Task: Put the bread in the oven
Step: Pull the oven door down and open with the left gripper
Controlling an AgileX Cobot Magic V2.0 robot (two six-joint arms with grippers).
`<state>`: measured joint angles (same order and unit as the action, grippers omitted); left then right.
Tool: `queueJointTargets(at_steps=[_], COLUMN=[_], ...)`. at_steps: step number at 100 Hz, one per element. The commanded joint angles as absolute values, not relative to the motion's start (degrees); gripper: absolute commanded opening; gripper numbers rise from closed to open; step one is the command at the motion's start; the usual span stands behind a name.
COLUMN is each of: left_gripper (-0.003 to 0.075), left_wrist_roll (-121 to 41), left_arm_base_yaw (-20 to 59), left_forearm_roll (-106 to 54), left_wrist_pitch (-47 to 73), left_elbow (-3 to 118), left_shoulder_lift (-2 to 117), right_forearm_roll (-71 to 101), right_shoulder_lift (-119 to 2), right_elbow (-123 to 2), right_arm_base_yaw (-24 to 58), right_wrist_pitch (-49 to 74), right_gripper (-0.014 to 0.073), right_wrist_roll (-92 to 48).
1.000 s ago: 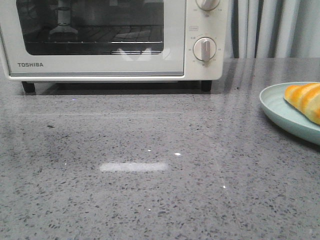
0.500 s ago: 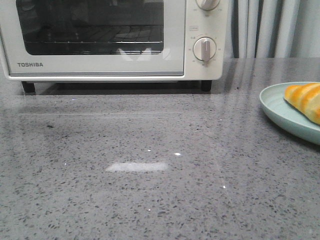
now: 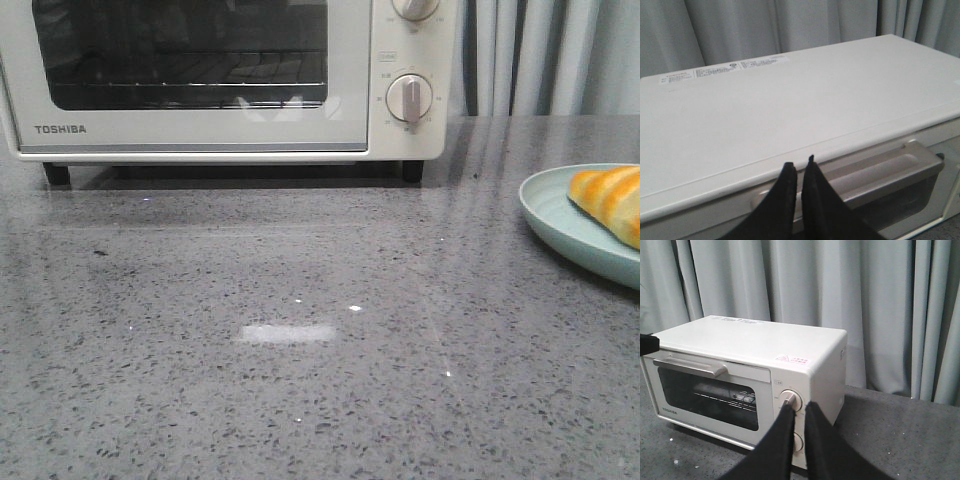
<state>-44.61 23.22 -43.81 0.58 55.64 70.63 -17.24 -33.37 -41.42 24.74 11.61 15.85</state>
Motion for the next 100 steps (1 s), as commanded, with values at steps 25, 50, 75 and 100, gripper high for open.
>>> queueJointTargets(at_steps=[25,50,75,100], left_gripper=[-0.002,-0.002,-0.002,-0.002], left_wrist_roll=[-44.7,-44.7,-44.7,-44.7], left_arm_base_yaw=[23.6,23.6,23.6,23.6], left_forearm_roll=[-44.5,-44.3,-44.3,-44.3], left_wrist_pitch=[-4.3,-3.3,0.4,4.5], left_elbow=[57.9,57.9,56.6,53.0], left_shoulder_lift=[71.8,72.4,74.2,73.8], right_forearm_roll=[-18.5,-18.5,-18.5,-18.5], right_shoulder_lift=[-33.7,-33.7,-33.7,-33.7], right_elbow=[-43.4,-43.4,-43.4,-43.4], right_arm_base_yaw=[24.8,24.8,24.8,24.8], right_wrist_pitch=[7.8,7.8,7.9,7.9], right_gripper=[0.0024,0.0024,0.0024,0.0024], right_wrist_roll=[15.4,15.4,15.4,15.4])
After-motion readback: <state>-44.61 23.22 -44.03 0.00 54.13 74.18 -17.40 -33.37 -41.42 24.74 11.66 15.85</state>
